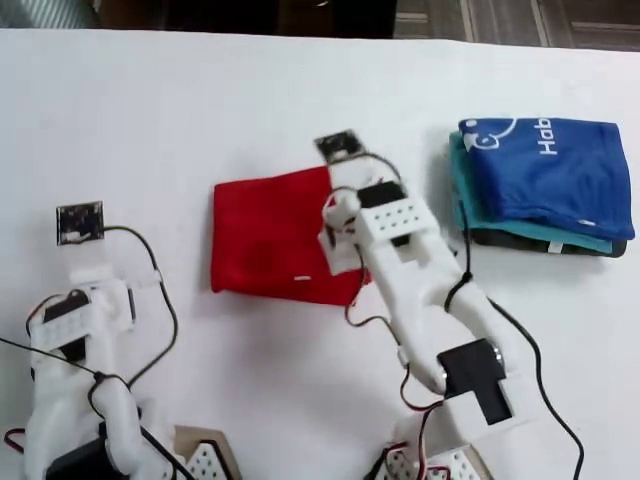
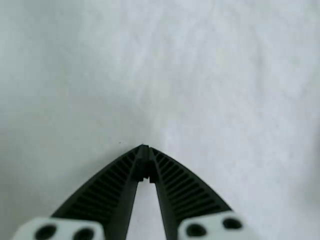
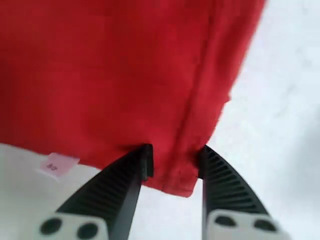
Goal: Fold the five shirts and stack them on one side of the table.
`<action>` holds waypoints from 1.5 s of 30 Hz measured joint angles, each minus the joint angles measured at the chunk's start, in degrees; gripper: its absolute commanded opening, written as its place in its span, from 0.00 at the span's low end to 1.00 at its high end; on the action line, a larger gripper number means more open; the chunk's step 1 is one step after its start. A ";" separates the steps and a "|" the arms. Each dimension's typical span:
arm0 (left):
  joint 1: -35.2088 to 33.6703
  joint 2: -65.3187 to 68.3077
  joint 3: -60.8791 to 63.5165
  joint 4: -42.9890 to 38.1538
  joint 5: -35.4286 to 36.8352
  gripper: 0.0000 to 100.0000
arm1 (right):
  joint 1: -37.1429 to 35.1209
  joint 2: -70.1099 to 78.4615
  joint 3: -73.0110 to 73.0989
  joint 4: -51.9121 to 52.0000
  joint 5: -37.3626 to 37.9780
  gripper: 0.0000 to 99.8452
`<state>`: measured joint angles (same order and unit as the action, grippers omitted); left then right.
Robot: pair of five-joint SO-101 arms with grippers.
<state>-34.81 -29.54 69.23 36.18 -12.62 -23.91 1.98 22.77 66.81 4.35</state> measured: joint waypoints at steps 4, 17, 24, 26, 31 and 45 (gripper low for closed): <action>0.00 0.00 0.00 0.00 0.00 0.03 | -2.81 0.00 3.25 0.00 3.69 0.15; 0.00 0.00 0.00 0.00 0.00 0.03 | 3.52 0.00 -3.69 -0.09 4.92 0.16; -0.09 0.00 0.00 0.00 0.00 0.03 | 0.62 0.00 -9.14 -1.05 -4.48 0.28; 0.00 0.00 0.00 0.00 0.00 0.03 | -0.88 0.00 -9.14 -2.73 -5.54 0.28; 0.00 0.00 0.00 0.00 0.00 0.03 | -0.97 3.87 -9.58 -4.84 -6.07 0.28; 0.00 0.00 0.00 0.00 0.00 0.03 | 1.32 27.60 -25.85 5.10 -11.25 0.28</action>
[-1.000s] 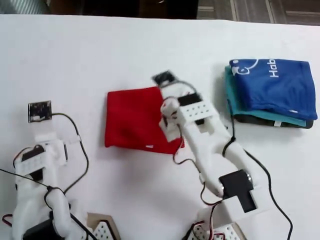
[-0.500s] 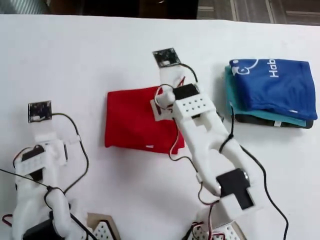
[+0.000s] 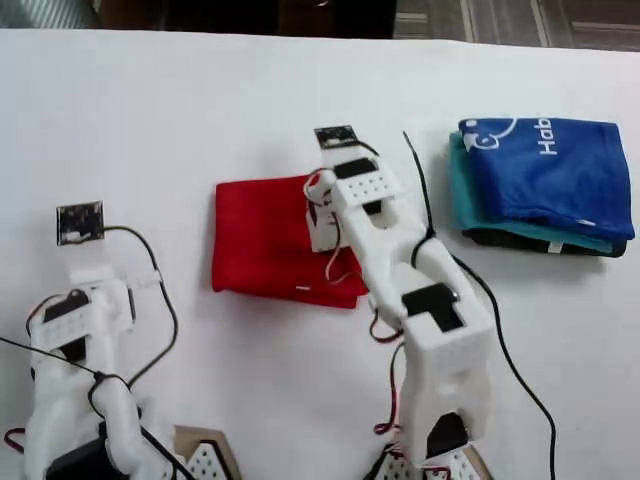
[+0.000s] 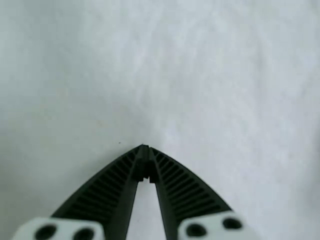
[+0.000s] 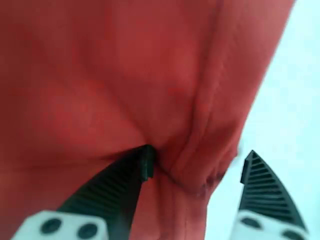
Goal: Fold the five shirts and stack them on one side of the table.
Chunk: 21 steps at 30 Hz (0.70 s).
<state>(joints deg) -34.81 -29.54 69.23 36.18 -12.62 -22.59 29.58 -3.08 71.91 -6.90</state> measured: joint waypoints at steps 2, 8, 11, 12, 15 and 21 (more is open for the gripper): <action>0.09 0.00 0.00 0.00 0.00 0.03 | -0.26 3.96 -5.19 3.69 0.00 0.25; 0.09 0.00 0.00 0.00 0.00 0.03 | -1.14 16.44 -23.30 17.23 4.04 0.04; -0.09 0.00 0.00 0.00 0.00 0.03 | -0.97 21.71 -32.53 23.65 6.68 0.02; -0.09 0.00 0.00 0.00 0.00 0.03 | -0.97 23.03 -35.25 25.41 7.03 0.02; 0.09 0.00 0.00 0.00 0.00 0.03 | -0.26 25.41 -40.88 28.13 7.65 0.02; 0.09 0.00 0.00 0.00 0.00 0.03 | 1.32 21.98 -42.90 28.48 13.36 0.02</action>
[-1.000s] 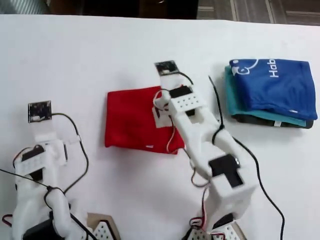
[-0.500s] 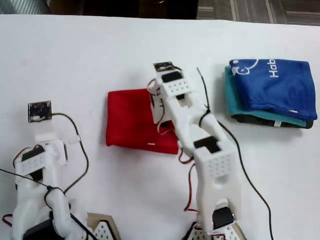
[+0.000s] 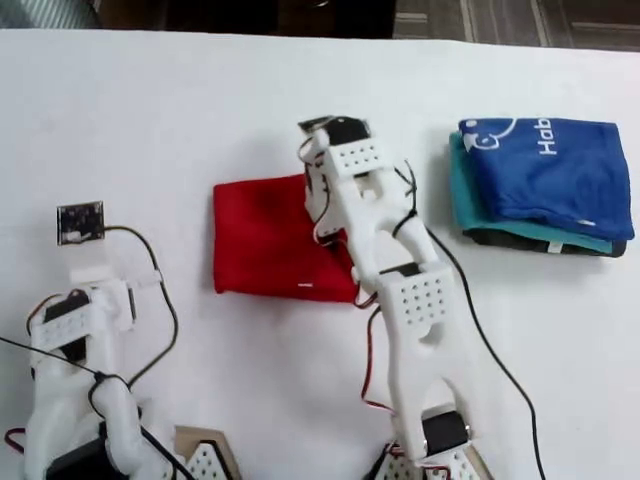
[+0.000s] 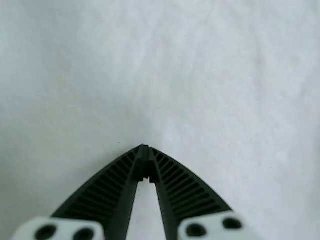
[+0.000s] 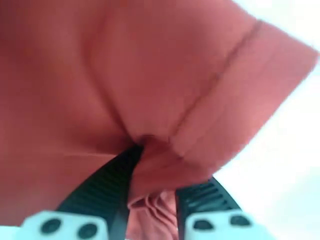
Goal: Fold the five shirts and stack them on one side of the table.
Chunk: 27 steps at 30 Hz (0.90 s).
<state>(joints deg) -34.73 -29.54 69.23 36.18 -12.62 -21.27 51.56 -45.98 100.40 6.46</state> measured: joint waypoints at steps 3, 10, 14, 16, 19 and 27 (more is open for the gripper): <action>-0.18 0.00 0.00 0.00 0.00 0.03 | 0.97 -6.24 2.20 0.00 3.34 0.02; -0.18 0.00 0.00 0.00 0.00 0.03 | 3.25 -23.82 10.11 0.00 9.49 0.02; 0.00 0.00 0.00 0.00 0.00 0.03 | 5.98 -32.44 11.25 0.00 12.75 0.02; -0.18 0.00 0.00 0.00 0.00 0.03 | 8.00 -36.22 11.25 0.00 14.24 0.02; -0.09 0.00 0.00 0.00 0.00 0.03 | 11.78 -40.97 11.25 0.00 16.00 0.02; 0.00 0.00 0.00 0.00 0.00 0.03 | 22.95 -45.63 11.25 -0.53 23.12 0.02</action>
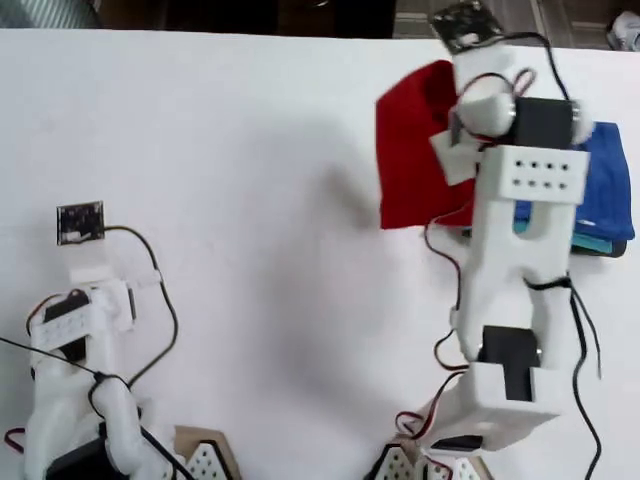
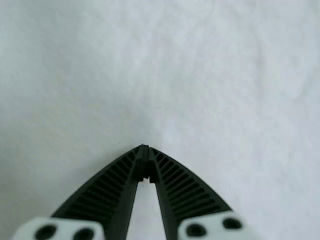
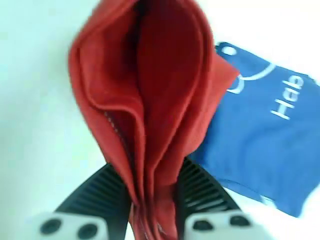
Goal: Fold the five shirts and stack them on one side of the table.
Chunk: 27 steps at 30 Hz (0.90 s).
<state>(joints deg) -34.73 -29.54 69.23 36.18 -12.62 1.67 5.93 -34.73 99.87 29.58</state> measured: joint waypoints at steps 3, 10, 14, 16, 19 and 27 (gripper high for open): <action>-0.18 0.00 0.00 0.00 0.00 0.03 | 4.04 0.00 -0.44 -0.09 3.60 0.02; -0.18 0.00 0.00 0.00 0.00 0.03 | 13.80 0.00 -6.42 -1.58 12.84 0.02; 0.00 0.00 0.00 0.00 0.00 0.03 | 18.46 -0.09 -7.65 -5.45 15.47 0.02; -0.18 0.00 0.00 0.00 0.00 0.03 | 20.04 0.00 -7.65 -7.03 16.62 0.02; -0.09 0.00 0.00 0.00 0.00 0.03 | 22.15 1.05 -7.74 -10.11 17.32 0.02; 0.00 0.00 0.00 0.00 0.00 0.03 | 25.76 13.19 -7.74 -18.55 17.49 0.02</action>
<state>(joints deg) -34.73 -29.54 69.23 36.18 -12.62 27.43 19.12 -42.46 81.32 47.08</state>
